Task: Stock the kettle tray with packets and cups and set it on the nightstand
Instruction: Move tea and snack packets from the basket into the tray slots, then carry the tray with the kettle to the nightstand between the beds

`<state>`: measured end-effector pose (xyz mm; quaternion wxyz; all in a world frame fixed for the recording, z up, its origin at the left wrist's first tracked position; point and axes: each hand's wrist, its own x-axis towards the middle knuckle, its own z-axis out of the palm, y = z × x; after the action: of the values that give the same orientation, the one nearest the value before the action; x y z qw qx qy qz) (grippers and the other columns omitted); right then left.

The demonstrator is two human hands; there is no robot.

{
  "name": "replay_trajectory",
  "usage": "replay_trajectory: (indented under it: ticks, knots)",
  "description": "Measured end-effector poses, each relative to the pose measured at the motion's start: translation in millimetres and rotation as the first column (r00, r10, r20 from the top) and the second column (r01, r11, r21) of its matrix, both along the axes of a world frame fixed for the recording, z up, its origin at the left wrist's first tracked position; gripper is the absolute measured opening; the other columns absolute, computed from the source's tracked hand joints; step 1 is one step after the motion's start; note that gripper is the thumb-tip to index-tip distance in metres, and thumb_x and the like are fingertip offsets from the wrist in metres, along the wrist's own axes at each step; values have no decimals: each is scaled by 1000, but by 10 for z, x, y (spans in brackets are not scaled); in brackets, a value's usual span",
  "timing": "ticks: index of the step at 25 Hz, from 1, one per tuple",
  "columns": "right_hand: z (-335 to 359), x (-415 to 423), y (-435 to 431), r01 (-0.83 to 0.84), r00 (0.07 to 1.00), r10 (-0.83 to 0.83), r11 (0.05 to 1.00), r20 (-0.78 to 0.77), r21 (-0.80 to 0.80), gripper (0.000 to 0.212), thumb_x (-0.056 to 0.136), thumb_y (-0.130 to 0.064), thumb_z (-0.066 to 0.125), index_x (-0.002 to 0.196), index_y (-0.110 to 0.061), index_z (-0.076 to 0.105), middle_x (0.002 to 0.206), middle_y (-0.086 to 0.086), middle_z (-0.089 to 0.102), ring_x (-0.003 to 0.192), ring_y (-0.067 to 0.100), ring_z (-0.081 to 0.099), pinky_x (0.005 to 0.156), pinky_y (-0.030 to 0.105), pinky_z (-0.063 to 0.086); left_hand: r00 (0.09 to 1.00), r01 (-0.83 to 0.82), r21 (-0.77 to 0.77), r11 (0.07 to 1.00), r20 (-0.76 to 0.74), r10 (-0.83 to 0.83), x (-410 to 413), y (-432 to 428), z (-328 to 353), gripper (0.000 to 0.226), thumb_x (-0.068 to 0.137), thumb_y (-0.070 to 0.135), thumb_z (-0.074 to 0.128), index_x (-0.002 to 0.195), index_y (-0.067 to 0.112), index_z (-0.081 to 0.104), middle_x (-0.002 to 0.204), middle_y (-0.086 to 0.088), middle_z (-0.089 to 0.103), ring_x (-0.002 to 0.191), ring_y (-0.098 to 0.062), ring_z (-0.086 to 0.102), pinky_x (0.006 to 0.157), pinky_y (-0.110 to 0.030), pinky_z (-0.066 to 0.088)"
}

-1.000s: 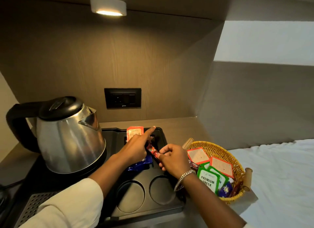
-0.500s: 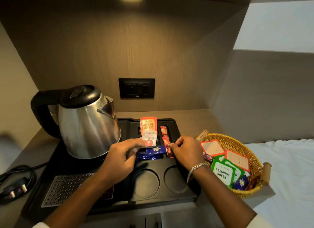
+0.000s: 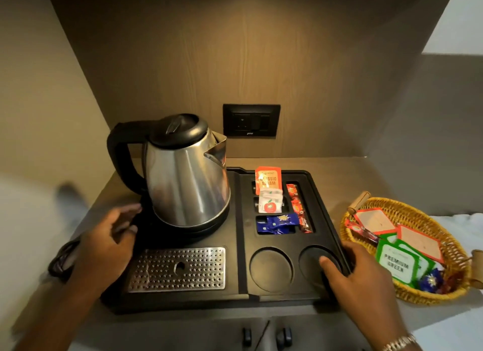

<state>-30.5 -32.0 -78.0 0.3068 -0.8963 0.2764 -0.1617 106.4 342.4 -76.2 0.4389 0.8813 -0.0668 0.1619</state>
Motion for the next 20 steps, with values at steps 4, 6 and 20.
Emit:
replay_trajectory:
  ticks: [4, 6, 20]
  knots:
    - [58, -27, 137, 32, 998, -32, 999, -59, -1, 50, 75, -52, 70, 115, -23, 61, 99, 4, 72, 92, 29, 64, 72, 32, 43, 937, 12, -398, 917, -317, -150, 282, 17, -207, 53, 83, -12, 59, 126, 19, 50, 128, -6, 56, 121, -22, 51, 96, -34, 40]
    - [139, 93, 106, 39, 990, -43, 999, -135, -31, 51, 75, -59, 67, 104, -18, 65, 88, 5, 71, 84, 30, 64, 66, 30, 40, 923, -82, -588, 804, -349, -161, 348, 65, -232, 49, 82, -14, 56, 114, 24, 57, 127, -6, 57, 119, -23, 53, 90, -31, 43]
    - [127, -29, -48, 32, 915, 88, 957, -395, 287, 66, 81, -70, 47, 102, -11, 65, 103, 12, 69, 94, 27, 64, 90, 43, 52, 794, -263, -605, 752, -578, -187, -199, 321, 169, 33, 81, -1, 60, 106, 21, 64, 99, -12, 70, 91, -35, 66, 72, -44, 50]
